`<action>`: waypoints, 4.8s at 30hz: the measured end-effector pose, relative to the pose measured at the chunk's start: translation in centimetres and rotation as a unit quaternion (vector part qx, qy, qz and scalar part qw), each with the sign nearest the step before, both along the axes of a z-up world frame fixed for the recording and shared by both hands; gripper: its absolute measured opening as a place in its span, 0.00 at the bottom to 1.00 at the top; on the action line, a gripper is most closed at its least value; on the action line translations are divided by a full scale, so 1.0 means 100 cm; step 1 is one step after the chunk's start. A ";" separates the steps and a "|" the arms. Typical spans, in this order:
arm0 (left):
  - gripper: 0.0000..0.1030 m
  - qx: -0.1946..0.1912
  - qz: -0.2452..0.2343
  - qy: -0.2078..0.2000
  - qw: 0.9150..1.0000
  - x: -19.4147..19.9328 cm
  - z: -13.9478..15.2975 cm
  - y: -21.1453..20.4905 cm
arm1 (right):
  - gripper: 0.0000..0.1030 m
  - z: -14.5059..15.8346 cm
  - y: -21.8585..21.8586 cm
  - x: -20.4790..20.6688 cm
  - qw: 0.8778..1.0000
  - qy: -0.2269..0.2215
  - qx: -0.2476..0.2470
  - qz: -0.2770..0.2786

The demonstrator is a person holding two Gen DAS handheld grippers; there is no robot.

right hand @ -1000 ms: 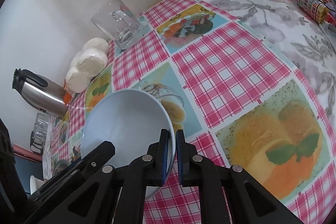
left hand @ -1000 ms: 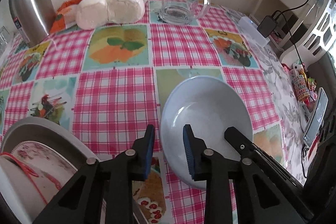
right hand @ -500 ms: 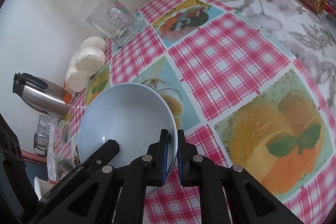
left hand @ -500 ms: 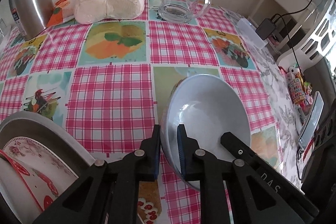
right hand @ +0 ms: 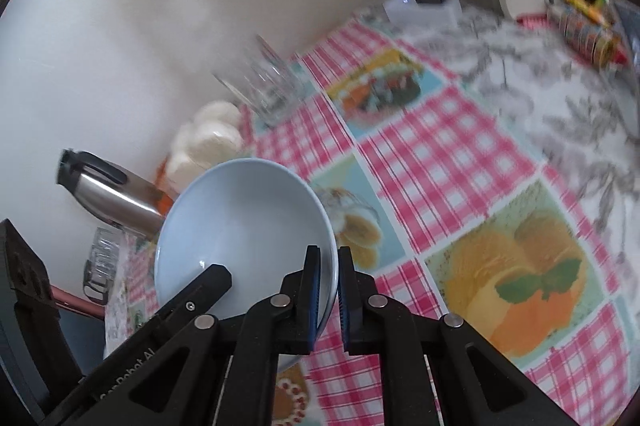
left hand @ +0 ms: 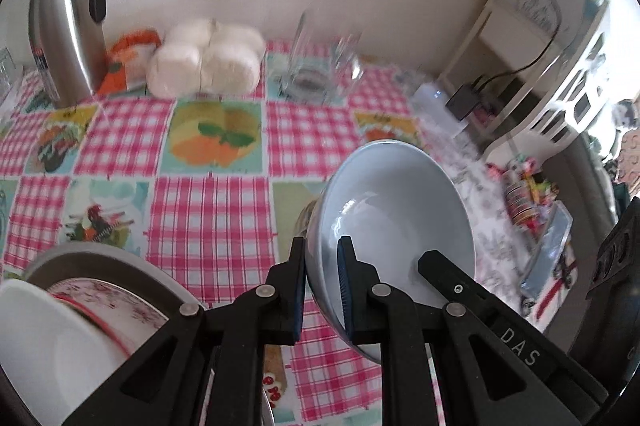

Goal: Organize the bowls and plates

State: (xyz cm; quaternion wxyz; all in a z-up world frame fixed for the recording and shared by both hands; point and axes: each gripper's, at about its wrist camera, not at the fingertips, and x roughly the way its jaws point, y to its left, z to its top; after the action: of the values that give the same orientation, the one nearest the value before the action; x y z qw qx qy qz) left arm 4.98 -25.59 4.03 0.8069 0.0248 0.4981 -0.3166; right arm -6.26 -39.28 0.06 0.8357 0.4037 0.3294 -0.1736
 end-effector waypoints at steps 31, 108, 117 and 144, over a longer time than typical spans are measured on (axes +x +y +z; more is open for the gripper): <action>0.15 -0.082 0.066 -0.012 0.994 0.014 0.081 0.126 | 0.11 0.089 0.104 0.009 0.995 -0.066 -0.045 0.061; 0.37 -0.033 0.131 0.023 0.991 -0.003 0.041 0.218 | 0.15 0.058 0.188 0.019 0.990 0.027 -0.087 0.111; 0.64 -0.016 0.152 0.015 0.988 -0.005 0.041 0.223 | 0.57 0.060 0.191 0.016 0.987 0.030 -0.106 0.116; 0.95 0.057 0.203 -0.050 0.976 -0.039 0.029 0.255 | 1.00 0.054 0.203 -0.027 0.979 0.024 -0.166 0.119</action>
State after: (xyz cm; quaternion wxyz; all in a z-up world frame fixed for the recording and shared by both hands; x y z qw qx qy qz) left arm 1.11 -0.11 6.92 0.8755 -0.0153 0.4690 -0.1152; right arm -8.94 -19.02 5.44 0.8975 0.2129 0.3618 -0.1354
